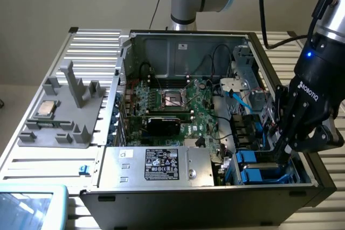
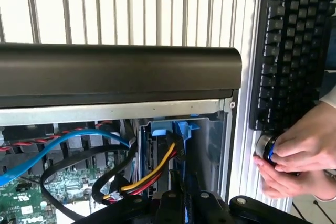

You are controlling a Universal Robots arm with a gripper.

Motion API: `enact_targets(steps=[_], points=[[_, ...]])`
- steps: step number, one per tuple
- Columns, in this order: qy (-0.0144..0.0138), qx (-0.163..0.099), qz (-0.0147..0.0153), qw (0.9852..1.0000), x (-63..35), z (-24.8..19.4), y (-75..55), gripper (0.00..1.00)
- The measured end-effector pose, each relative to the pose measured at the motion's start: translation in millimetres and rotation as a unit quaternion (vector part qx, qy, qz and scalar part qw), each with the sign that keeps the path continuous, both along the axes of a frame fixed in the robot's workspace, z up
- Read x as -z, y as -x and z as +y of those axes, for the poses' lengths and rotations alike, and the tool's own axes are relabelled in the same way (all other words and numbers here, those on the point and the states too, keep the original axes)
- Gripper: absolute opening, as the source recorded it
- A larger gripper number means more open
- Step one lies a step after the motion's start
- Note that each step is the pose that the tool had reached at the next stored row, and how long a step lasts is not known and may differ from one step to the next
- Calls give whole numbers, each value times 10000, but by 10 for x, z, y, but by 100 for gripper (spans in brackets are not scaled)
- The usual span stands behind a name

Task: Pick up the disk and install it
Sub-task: 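Insert the first disk wire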

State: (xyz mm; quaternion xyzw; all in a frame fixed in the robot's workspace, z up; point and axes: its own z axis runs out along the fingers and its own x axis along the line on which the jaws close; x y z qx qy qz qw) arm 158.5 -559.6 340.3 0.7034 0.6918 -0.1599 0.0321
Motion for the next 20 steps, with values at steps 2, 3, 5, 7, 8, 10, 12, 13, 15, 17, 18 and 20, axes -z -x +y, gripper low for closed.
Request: enact_targets(steps=[2, 3, 5, 7, 8, 10, 12, 13, 15, 17, 18, 20], points=[[0, -108, -106, 9999, 0, -1, 0, 16], [0, -132, -132, 9998, 0, -1, 3, 16], [-1, -146, -146, 9998, 1, -1, 17, 17], [0, -154, -148, 9998, -2, -1, 32, 24], [0, -162, -148, 9998, -3, -1, 35, 24], [-1, -188, -151, 9997, -7, -5, 43, 24], [-1, -235, -161, 9996, -15, -10, 52, 26], [-2, -269, -167, 9995, -19, -14, 54, 33], [-2, -322, -174, 9993, -25, -25, 54, 33], [-19, -340, -175, 9993, -25, -48, 55, 35], [-30, -348, -175, 9992, -26, -56, 55, 35], [-57, -371, -176, 9991, -26, -66, 55, 41]])
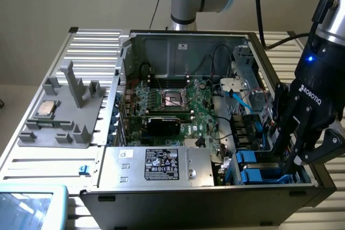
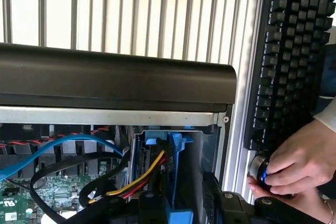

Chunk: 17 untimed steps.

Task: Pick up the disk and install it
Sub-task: 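Insert the first disk wire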

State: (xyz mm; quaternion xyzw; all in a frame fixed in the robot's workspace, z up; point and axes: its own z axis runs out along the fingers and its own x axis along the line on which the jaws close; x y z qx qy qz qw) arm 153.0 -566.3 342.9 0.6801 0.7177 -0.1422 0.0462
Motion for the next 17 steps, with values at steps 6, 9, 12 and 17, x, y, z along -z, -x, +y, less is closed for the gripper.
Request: enact_targets(steps=[6, 9, 12, 17], points=[[-346, -47, 0, 9994, -1, -24, -11, 41], [-429, -47, -1, 9991, 1, -83, -17, 41], [-556, -55, -2, 9984, -2, -105, -22, 41], [-769, -108, 1, 9970, -5, -119, -30, 41]])
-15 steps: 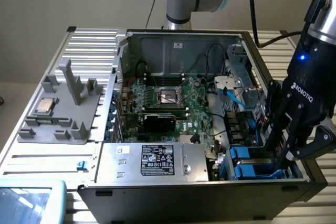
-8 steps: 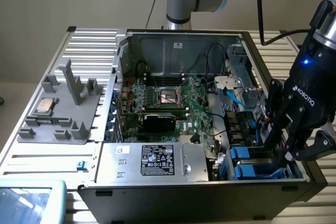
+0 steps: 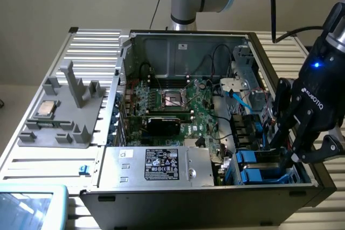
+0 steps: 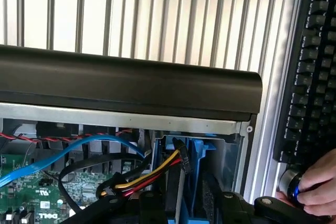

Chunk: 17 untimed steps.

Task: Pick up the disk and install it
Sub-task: 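Insert the first disk wire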

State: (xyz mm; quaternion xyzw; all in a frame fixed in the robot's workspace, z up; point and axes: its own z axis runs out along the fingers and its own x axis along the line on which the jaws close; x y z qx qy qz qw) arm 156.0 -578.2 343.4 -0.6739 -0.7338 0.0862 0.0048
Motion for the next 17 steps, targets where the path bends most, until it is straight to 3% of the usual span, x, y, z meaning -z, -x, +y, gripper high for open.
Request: enact_targets(steps=[2, 12, 17], points=[[-13, -21, 0, 10000, 0, -17, -1, 41], [-25, -353, 0, 9994, 0, -58, -4, 41], [-44, -612, 0, 9981, 0, -62, -3, 41]])
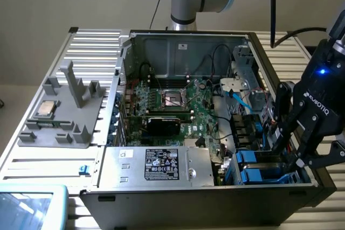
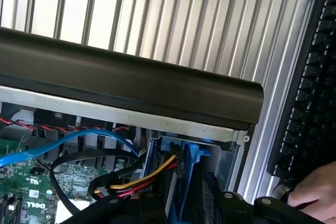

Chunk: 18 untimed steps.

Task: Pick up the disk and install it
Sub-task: 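Insert the first disk wire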

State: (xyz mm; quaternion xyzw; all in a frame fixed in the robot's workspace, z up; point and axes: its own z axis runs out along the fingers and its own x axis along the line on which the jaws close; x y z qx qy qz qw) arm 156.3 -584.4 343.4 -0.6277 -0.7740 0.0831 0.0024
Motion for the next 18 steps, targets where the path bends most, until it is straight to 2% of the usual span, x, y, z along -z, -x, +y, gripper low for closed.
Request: enact_targets(steps=[1, 6, 8, 10, 18], points=[[-18, -45, -1, 10000, -1, 0, 0, 41], [-143, -298, -4, 9995, 0, 1, 0, 41], [-168, -404, -4, 9990, 0, 1, -1, 41], [-182, -510, -3, 9985, 1, 0, -1, 41], [-196, -796, 2, 9966, 0, -12, -2, 39]])
